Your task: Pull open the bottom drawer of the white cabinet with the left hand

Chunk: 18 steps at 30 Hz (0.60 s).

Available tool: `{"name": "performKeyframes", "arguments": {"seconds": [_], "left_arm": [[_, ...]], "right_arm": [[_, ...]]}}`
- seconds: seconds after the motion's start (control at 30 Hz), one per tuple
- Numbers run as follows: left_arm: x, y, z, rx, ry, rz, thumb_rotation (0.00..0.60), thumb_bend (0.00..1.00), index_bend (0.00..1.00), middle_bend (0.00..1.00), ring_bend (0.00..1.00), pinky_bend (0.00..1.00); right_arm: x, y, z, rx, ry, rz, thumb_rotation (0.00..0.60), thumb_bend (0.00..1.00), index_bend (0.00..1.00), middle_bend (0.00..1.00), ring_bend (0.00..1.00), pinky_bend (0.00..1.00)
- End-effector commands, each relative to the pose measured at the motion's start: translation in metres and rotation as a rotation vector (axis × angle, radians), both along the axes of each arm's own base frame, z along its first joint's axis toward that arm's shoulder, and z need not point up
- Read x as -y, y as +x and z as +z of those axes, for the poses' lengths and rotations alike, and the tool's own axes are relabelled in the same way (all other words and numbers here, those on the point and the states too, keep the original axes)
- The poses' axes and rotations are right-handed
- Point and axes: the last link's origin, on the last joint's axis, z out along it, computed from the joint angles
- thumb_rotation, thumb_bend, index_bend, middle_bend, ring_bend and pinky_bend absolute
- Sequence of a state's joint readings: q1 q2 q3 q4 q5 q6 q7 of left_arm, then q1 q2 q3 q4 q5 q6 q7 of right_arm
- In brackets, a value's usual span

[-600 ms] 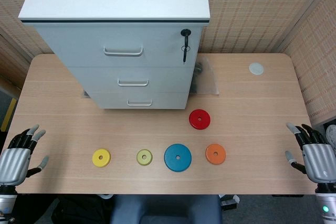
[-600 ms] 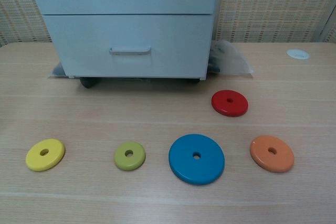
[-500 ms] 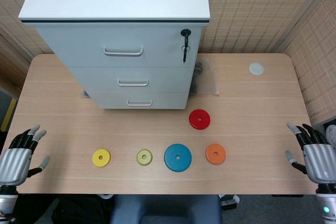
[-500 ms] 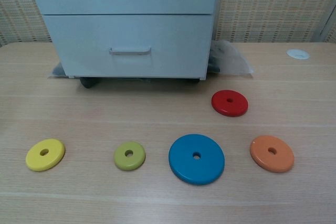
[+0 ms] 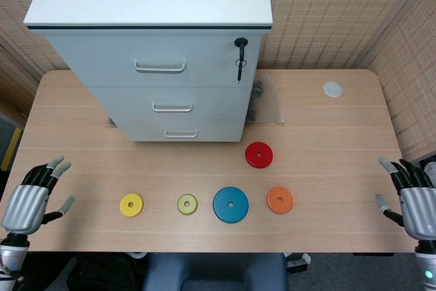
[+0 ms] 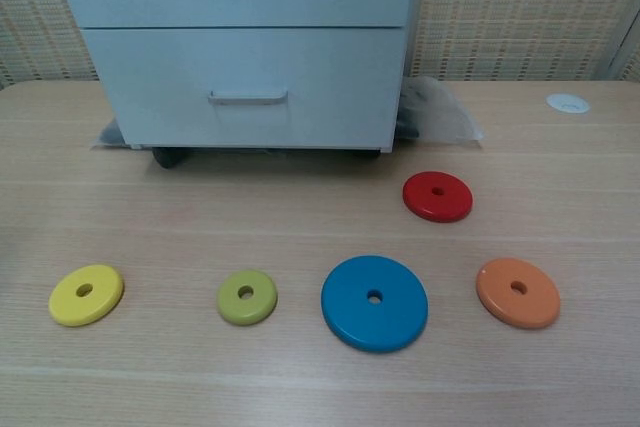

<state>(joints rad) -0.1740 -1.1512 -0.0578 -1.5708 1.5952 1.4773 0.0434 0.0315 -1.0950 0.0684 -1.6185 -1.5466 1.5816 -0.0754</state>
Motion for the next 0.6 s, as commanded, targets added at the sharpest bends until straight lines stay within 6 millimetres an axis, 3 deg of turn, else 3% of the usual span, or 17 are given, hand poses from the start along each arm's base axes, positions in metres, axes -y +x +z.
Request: {"name": "performKeyframes", "arguments": {"seconds": [0.03, 0.17, 0.23, 0.33, 0.43, 0.6], "left_arm": [[-0.012, 0.012, -0.001, 0.024, -0.019, -0.063, 0.600, 0.30, 0.18, 0.22, 0.25, 0.33], [-0.029, 0.030, -0.008, 0.049, -0.071, -0.137, 0.600, 0.30, 0.22, 0.41, 0.43, 0.62], [-0.040, 0.041, -0.013, 0.064, -0.103, -0.181, 0.600, 0.31, 0.25, 0.55, 0.55, 0.79], [-0.054, 0.055, -0.023, 0.091, -0.182, -0.227, 0.600, 0.39, 0.28, 0.73, 0.72, 0.96], [-0.066, 0.069, -0.035, 0.108, -0.259, -0.261, 0.600, 0.46, 0.28, 0.83, 0.84, 1.00], [-0.081, 0.091, -0.057, 0.111, -0.349, -0.296, 0.600, 0.54, 0.28, 0.94, 0.96, 1.00]], "right_arm": [[0.000, 0.001, 0.002, -0.004, -0.006, 0.003, 0.600, 0.28, 0.13, 0.23, 0.12, 0.18], [0.001, 0.002, 0.003, -0.012, -0.008, 0.002, 0.600, 0.28, 0.13, 0.23, 0.12, 0.18], [0.002, 0.002, 0.004, -0.014, -0.008, 0.000, 0.600, 0.27, 0.13, 0.23, 0.12, 0.18], [0.003, 0.003, 0.006, -0.020, -0.007, -0.002, 0.600, 0.28, 0.13, 0.23, 0.12, 0.18], [0.004, 0.003, 0.007, -0.025, -0.005, -0.003, 0.600, 0.28, 0.13, 0.23, 0.12, 0.18], [0.006, 0.003, 0.007, -0.027, 0.001, -0.005, 0.600, 0.28, 0.13, 0.23, 0.12, 0.18]]}}
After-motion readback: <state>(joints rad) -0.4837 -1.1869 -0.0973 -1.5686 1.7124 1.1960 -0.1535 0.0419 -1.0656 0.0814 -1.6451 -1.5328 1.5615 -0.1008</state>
